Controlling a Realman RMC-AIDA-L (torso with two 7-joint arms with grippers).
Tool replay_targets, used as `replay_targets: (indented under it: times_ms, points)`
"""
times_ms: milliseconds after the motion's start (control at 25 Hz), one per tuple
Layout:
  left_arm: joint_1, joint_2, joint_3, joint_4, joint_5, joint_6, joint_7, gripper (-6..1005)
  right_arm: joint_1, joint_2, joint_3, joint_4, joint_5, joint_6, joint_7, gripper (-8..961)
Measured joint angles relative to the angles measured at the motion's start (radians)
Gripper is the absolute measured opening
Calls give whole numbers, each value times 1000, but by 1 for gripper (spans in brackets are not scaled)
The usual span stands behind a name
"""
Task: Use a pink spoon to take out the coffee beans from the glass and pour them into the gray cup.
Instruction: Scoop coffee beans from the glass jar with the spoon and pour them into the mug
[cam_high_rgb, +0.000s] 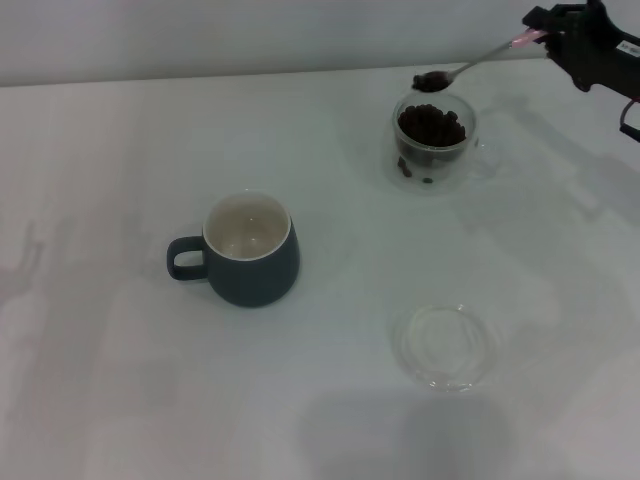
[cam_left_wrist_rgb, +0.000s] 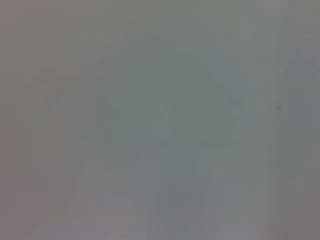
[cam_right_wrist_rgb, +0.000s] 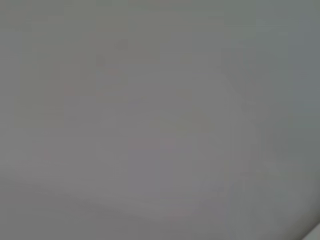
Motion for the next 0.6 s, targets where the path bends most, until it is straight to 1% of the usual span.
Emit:
replay_targets:
  times_ms: [120,280,440,600]
  points:
    - [-3,0,0,0,0,0,0,835,6,4,-10,-6,-14,26,26,148]
    - [-5,0,0,0,0,0,0,835,18,18,-16,-8,-22,81,37,148]
    - [-5,0,0,0,0,0,0,834,35,40,-40,-10,-32,119,38,147]
    - [-5,0,0,-1,0,0,0,834,48,68,-105,-24,-34,128,39,147]
